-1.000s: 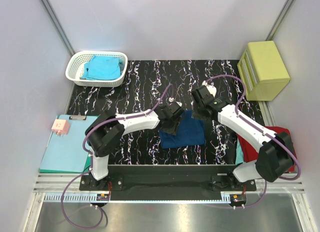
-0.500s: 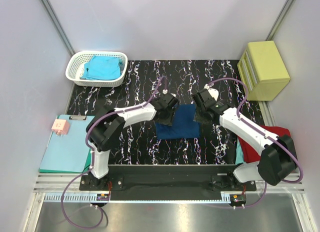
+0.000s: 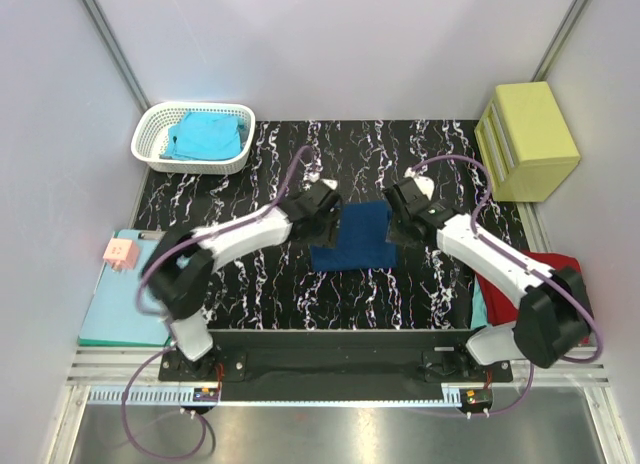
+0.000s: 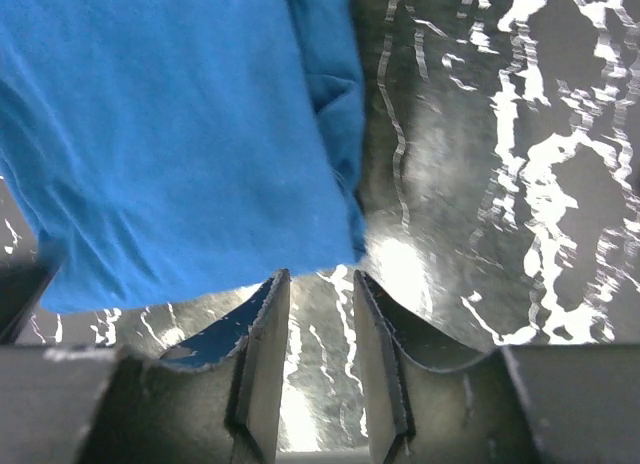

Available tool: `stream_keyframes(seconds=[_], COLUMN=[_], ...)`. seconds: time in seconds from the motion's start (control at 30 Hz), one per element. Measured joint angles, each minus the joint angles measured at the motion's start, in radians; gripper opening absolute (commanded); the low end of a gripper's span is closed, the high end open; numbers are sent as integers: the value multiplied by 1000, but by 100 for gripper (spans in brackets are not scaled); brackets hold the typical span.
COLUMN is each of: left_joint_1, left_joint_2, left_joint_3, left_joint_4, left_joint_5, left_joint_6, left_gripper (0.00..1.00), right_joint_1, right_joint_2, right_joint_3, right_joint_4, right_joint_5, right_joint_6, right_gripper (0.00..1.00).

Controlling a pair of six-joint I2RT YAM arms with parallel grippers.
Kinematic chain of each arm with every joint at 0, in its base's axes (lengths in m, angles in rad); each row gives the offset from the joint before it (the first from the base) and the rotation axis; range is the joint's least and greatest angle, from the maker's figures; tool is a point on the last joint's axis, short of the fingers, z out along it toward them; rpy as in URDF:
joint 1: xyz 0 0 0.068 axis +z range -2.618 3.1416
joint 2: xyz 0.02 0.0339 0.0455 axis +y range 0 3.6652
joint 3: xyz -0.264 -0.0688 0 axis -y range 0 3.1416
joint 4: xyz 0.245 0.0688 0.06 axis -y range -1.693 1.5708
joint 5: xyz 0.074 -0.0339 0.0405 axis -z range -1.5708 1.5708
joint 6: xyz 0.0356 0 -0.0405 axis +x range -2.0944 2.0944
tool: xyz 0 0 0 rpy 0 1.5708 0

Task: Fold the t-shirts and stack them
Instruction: Smooth out wrinkles on the folded tshirt

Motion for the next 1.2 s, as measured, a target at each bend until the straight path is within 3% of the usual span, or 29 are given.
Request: stream_keyframes(seconds=[0.2, 0.37, 0.57, 0.83, 1.03, 1.2], left_joint_1=[-45, -50, -49, -49, -49, -49], left_joint_2=[-468, -656, -659, -659, -647, -639], left_joint_3=[-153, -228, -291, -296, -296, -296], left_joint_4=[9, 13, -64, -79, -79, -79], left_joint_5=[-59, -122, -164, -173, -172, -165], left_joint_6=[-64, -87, -90, -87, -77, -78], left_gripper=[62, 63, 64, 64, 65, 65], right_joint_1=[-5, -5, -5, 2, 4, 8], right_joint_2=[186, 341, 409, 332, 292, 390], right_joint_3=[51, 60, 64, 67, 306, 387], right_joint_4=[93, 159, 206, 192, 149, 184], right_joint_5=[-62, -104, -132, -99, -95, -120], right_joint_6=[0, 3, 13, 22, 3, -5], right_gripper=[36, 35, 32, 39, 38, 37])
